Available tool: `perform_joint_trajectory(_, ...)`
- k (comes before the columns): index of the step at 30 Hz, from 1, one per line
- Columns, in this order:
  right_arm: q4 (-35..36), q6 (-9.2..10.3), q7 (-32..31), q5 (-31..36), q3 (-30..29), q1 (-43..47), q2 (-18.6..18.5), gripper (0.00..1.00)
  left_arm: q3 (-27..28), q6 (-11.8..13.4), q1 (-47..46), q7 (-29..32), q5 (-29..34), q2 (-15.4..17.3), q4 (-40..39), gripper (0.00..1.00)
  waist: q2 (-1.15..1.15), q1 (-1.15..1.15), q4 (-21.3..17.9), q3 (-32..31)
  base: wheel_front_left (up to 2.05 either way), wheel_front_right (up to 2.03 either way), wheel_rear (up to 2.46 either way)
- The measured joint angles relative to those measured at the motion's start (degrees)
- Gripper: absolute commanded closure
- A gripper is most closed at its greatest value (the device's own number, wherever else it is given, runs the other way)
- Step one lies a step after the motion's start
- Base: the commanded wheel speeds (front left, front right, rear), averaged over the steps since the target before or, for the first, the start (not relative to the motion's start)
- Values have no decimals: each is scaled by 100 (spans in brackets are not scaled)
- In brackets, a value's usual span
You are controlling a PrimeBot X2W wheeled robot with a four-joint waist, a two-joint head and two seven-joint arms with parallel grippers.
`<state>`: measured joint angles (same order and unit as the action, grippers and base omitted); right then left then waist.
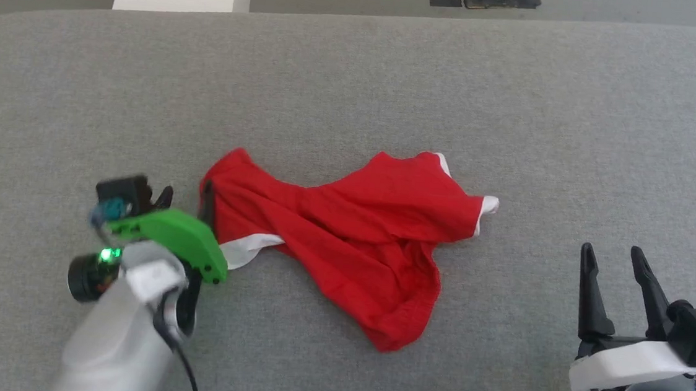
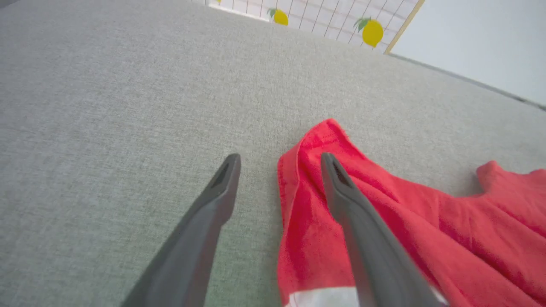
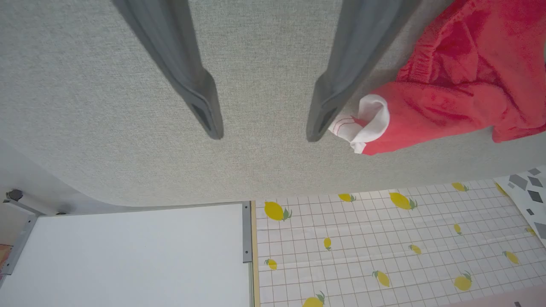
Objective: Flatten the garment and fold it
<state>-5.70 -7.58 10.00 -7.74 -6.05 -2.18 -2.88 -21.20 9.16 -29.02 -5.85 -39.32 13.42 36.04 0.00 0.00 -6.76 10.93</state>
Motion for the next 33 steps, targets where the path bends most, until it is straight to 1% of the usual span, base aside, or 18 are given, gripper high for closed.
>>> perform_joint_trajectory(1,21,0,-7,11,23,1,1,0,85,-60,149,-324,-71,-52,-102,0,0,0,17,-19,0,0,0)
perform_joint_trajectory(3,58,0,-43,19,65,1,1,0,197,-159,415,-706,-121,-113,-310,0,0,0,48,-60,0,0,0)
perform_joint_trajectory(6,148,0,-109,40,193,2,-5,0,394,-314,837,-870,-38,-207,-848,0,0,0,134,-113,0,0,0)
perform_joint_trajectory(10,236,0,-403,80,563,-1,-4,0,1109,-522,1374,-893,742,-470,-2169,0,0,0,293,-145,0,0,0)
perform_joint_trajectory(12,186,0,-723,78,762,-9,-2,0,1388,-682,1633,-893,1107,-673,-2654,0,0,0,380,-149,0,0,0)
perform_joint_trajectory(14,66,0,-1192,74,958,-47,0,0,1617,-882,1884,-893,1446,-862,-3039,0,0,0,481,-150,0,0,0)
perform_joint_trajectory(18,-115,0,-2058,201,1205,-282,0,0,1897,-1160,2063,-893,1844,-1004,-3411,0,0,0,680,-125,0,0,0)
perform_joint_trajectory(20,-212,0,-2503,341,1271,-439,2,0,1945,-1221,2082,-894,1950,-1021,-3456,0,0,0,771,-99,0,0,0)
perform_joint_trajectory(22,-334,0,-2980,469,1341,-596,1,0,1949,-1259,2082,-893,1926,-1024,-3474,0,0,0,867,-60,0,0,0)
perform_joint_trajectory(26,-537,0,-3743,733,1360,-831,2,0,1873,-1244,2079,-893,1826,-1031,-3486,0,0,0,1024,25,0,0,0)
perform_joint_trajectory(27,-563,0,-3929,753,1327,-844,4,2,1859,-1229,2078,-893,1807,-1033,-3487,0,0,0,1066,50,0,0,0)
perform_joint_trajectory(28,-563,0,-4065,781,1292,-845,4,48,1844,-1209,2078,-893,1806,-1034,-3489,0,0,0,1105,74,0,0,0)
perform_joint_trajectory(29,-550,0,-4131,783,1268,-845,4,68,1836,-1204,2077,-893,1806,-1034,-3490,0,0,0,1133,95,0,0,0)
perform_joint_trajectory(30,-516,0,-4172,783,1246,-847,4,100,1828,-1202,2076,-893,1800,-1035,-3490,0,0,0,1165,124,0,0,0)
perform_joint_trajectory(33,-364,0,-4154,779,1192,-847,2,100,1814,-1185,2074,-893,1792,-1035,-3492,0,0,0,1232,192,0,0,0)
